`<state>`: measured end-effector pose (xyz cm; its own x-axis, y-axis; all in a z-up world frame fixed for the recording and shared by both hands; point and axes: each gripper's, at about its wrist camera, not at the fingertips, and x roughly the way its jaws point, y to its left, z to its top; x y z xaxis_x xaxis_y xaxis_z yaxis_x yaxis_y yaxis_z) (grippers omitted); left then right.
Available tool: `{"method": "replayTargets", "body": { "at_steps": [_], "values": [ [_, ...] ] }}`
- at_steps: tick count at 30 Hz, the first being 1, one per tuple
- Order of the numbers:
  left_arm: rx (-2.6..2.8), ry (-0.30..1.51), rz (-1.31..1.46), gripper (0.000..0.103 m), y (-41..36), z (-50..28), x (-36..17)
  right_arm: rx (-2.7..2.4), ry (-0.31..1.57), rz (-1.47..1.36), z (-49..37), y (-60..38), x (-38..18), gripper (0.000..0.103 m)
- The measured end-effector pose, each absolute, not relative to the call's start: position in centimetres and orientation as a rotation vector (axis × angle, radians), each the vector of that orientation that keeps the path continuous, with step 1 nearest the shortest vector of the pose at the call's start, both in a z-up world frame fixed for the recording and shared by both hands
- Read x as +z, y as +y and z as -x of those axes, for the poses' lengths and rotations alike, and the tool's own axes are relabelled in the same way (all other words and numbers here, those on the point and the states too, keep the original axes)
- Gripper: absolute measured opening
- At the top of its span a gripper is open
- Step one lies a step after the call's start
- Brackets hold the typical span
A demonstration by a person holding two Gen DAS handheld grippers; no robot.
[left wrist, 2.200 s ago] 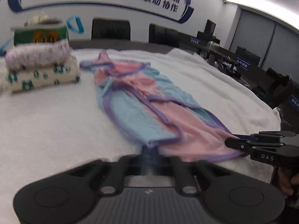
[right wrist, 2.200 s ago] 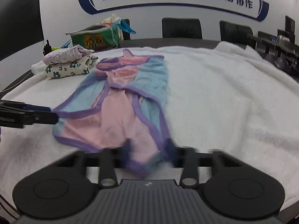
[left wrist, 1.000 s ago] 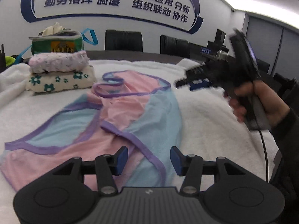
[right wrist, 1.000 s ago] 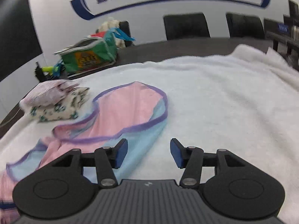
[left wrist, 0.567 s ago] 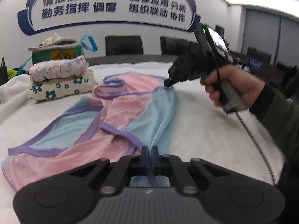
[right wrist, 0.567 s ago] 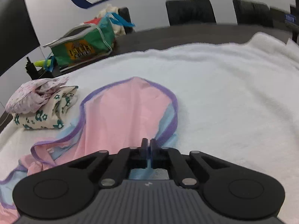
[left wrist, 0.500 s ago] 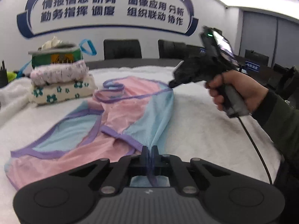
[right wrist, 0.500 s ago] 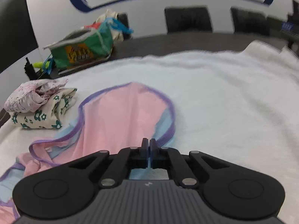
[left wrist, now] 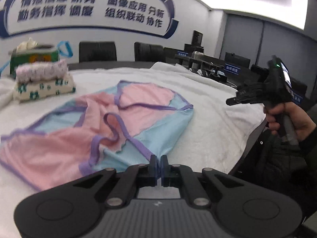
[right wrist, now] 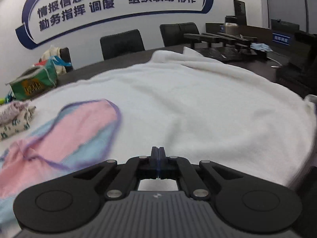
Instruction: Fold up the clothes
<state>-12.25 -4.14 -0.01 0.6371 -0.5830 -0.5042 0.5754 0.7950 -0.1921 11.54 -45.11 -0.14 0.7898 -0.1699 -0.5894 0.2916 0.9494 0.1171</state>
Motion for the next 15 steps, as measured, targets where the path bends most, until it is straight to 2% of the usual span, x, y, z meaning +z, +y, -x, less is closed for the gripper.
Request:
{"method": "replayTargets", "body": {
  "at_steps": [1,2,3,4,5,6,8,13,15],
  "values": [
    [-0.655,0.583,0.022,0.003,-4.1,12.1,-0.1,-0.227,0.617,-0.207,-11.6,-45.0,-0.2,0.005],
    [-0.648,0.58,0.02,0.006,-4.2,12.2,0.0,-0.202,0.62,-0.207,-12.0,-44.7,-0.1,0.006],
    [-0.64,0.577,0.018,0.012,-4.2,12.2,0.1,-0.173,0.622,-0.196,-12.7,-44.3,-0.1,0.012],
    [-0.633,0.574,0.015,0.017,-4.3,12.2,0.2,-0.143,0.624,-0.183,-13.4,-43.9,0.0,0.028],
    [-0.625,0.571,0.013,0.028,-4.4,12.2,0.2,-0.102,0.617,-0.16,-14.5,-43.2,0.0,0.04],
    [-0.618,0.568,0.011,0.037,-4.4,12.2,0.3,-0.064,0.613,-0.137,-15.8,-42.8,-0.2,0.058],
    [-0.603,0.563,0.007,0.041,-4.6,12.2,0.4,-0.022,0.641,-0.113,-19.0,-41.9,-0.5,0.059],
    [-0.554,0.569,-0.031,0.041,-5.4,11.7,0.3,0.028,0.719,-0.105,-25.2,-40.4,-2.2,0.06],
    [-0.55,0.584,-0.052,0.036,-5.8,11.6,0.1,0.023,0.725,-0.095,-26.2,-40.1,-2.8,0.059]
  ]
}}
